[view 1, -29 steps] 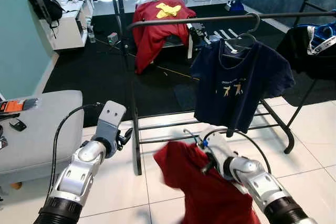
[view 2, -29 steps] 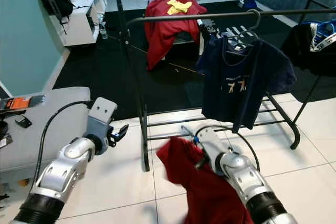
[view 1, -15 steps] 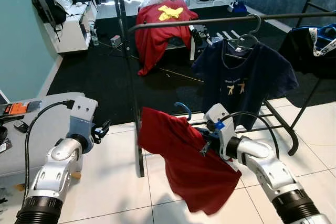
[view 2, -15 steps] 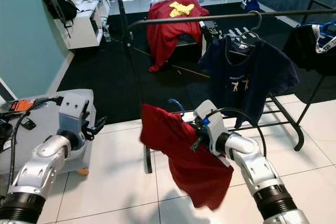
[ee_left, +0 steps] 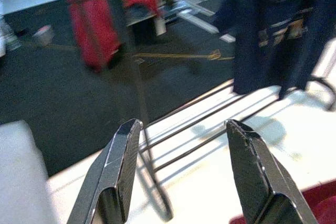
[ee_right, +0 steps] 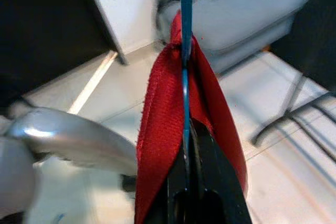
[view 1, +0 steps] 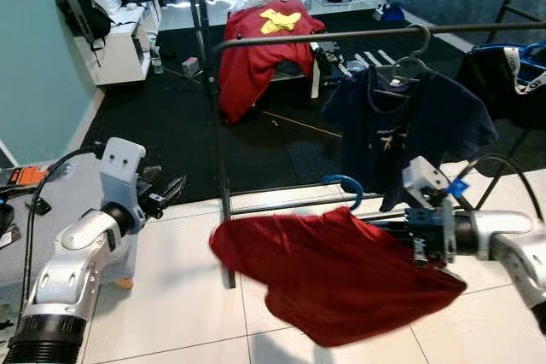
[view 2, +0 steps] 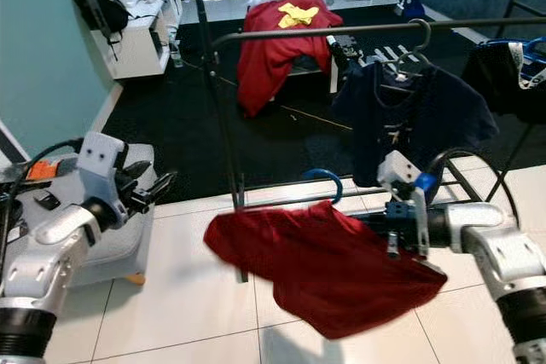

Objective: Hang hanger

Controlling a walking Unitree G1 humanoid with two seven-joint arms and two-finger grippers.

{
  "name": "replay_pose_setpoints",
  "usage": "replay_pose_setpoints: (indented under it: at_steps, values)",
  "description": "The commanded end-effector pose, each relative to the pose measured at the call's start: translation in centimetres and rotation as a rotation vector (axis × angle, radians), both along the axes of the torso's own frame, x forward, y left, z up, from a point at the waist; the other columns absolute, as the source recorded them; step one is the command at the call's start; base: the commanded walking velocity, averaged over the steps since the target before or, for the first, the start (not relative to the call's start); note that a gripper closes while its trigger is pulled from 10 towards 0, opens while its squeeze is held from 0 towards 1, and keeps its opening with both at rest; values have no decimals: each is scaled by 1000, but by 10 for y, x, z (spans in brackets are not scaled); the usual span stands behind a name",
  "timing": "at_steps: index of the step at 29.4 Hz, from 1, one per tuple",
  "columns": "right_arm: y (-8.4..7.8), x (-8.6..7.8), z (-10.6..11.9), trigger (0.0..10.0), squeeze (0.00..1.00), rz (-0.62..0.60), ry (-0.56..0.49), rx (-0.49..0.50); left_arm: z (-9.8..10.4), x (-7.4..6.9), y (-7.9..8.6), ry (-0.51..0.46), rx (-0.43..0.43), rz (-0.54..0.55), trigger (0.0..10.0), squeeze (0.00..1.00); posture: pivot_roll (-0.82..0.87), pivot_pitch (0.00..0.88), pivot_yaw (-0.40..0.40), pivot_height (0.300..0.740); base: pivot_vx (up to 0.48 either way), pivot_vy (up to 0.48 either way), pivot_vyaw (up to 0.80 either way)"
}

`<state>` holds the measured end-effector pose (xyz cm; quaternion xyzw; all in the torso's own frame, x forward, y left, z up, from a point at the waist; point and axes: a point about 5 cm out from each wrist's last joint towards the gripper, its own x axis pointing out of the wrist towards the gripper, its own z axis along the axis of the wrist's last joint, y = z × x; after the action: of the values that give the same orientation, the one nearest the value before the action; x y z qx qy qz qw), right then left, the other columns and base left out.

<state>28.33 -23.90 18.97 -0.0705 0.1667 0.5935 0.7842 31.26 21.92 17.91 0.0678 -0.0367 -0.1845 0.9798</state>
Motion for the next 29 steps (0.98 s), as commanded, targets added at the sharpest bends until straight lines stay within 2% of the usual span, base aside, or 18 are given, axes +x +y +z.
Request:
replay_pose_setpoints:
  at_steps: [1,3,6,7,8,10,11,12,14,15,16,17,20,25,29]
  values:
    - [0,2,17,10000,0,45,-33,44,6,-5,3,-21,16,-41,10000,0,50,37,46,740,0,0,0]
    - [0,2,17,10000,0,45,-33,44,6,-5,3,-21,16,-41,10000,0,50,37,46,740,0,0,0]
    - [-2,3,27,10000,0,79,-54,64,6,-13,-4,-18,37,-137,10000,0,51,46,34,740,0,0,0]
    - [-2,3,27,10000,0,79,-54,64,6,-13,-4,-18,37,-137,10000,0,51,46,34,740,0,0,0]
    - [-1,4,33,10000,0,92,-69,83,2,-19,-9,7,26,-204,10000,176,50,49,36,740,0,0,0]
    - [-1,4,33,10000,0,92,-69,83,2,-19,-9,7,26,-204,10000,176,50,49,36,740,0,0,0]
    - [1,5,40,10000,0,104,-87,103,-2,-26,-17,35,-10,-279,10000,1000,50,52,37,740,0,0,0]
    - [1,5,40,10000,0,104,-87,103,-2,-26,-17,35,-10,-279,10000,1000,50,52,37,740,0,0,0]
    - [2,5,53,10000,0,136,-104,130,-6,-35,-29,63,-48,-375,10000,1000,49,57,38,740,0,0,0]
    - [2,5,56,10000,0,144,-108,133,-7,-37,-33,72,-64,-398,10000,176,47,59,41,740,0,0,0]
    - [2,5,56,10000,0,144,-108,133,-7,-37,-33,72,-64,-398,10000,176,47,59,41,740,0,0,0]
    - [1,5,59,10000,0,153,-108,131,-10,-38,-36,83,-80,-414,10000,0,46,62,39,740,0,0,0]
    - [1,6,60,10000,0,157,-107,129,-12,-38,-37,91,-93,-422,10000,0,46,62,39,740,0,0,0]
    - [3,5,68,10000,0,198,-98,128,-24,-27,-43,70,-68,-367,10000,0,41,59,43,740,0,0,0]
    - [3,4,69,10000,0,208,-92,126,-26,-28,-45,76,-82,-382,10000,0,39,56,46,740,0,0,0]
